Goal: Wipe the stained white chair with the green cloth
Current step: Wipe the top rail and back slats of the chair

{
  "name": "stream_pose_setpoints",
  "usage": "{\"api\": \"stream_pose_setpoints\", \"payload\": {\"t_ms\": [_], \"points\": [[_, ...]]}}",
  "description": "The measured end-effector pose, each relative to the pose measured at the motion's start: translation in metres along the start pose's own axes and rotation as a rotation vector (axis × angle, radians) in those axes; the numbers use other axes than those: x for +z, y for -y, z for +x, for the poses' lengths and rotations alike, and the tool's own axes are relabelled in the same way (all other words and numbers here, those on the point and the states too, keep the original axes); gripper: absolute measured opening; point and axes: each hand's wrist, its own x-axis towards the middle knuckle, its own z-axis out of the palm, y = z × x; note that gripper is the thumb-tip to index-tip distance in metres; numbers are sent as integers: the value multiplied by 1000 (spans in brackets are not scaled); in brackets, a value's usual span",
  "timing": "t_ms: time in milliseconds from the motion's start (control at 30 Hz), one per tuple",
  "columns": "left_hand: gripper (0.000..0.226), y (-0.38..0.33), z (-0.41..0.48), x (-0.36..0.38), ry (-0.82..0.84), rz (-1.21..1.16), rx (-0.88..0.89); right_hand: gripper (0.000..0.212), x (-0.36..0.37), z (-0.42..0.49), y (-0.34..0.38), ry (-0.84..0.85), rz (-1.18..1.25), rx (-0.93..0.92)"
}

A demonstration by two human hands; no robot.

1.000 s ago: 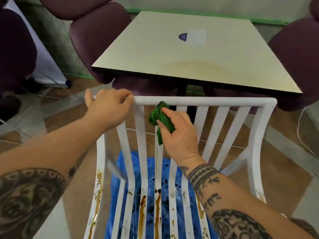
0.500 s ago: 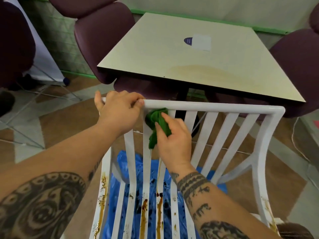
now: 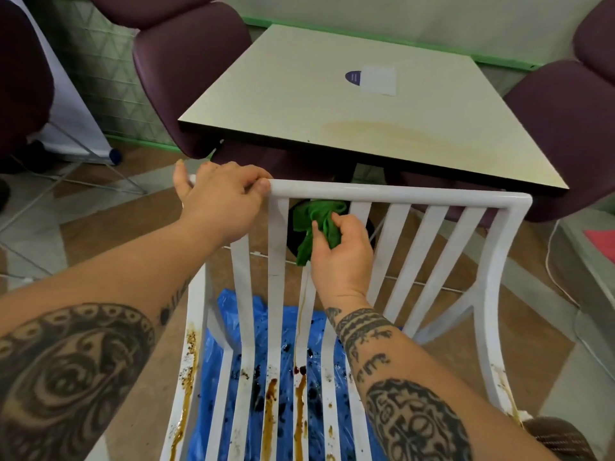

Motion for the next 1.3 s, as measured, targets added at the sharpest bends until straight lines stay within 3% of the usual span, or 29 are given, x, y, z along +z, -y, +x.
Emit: {"api": "stream_pose_setpoints", "payload": {"t_ms": [133, 233, 400, 533, 700, 800, 933, 1033, 1133, 1300], "points": [[32, -2, -1, 0, -7, -13, 1, 19, -9, -24, -43, 230, -203, 69], [32, 0, -3, 3, -45, -21, 28, 18, -14, -37, -61, 182, -211, 73], [31, 6, -6, 17, -168, -35, 71, 18, 0, -30, -68, 128, -191, -198], [33, 9, -5, 21, -199, -50, 79, 20, 12, -42, -97, 197, -295, -293], [40, 12, -1, -2, -120, -246, 38, 22, 4, -57, -111, 402, -467, -219], [38, 23, 1, -11, -27, -317, 42, 25, 4, -56, -110, 296, -345, -284], [34, 28, 1, -5, -35, -233, 42, 27, 12, -47, -112, 201, -285, -335], [35, 27, 0, -2, -66, -242, 47, 27, 14, -63, -134, 327, -414, -398], [34, 29, -1, -1, -85, -229, 65, 29, 12, -80, -155, 480, -506, -323], [35, 28, -3, 3, -114, -214, 75, 29, 9, -61, -132, 212, -294, -496]]}}
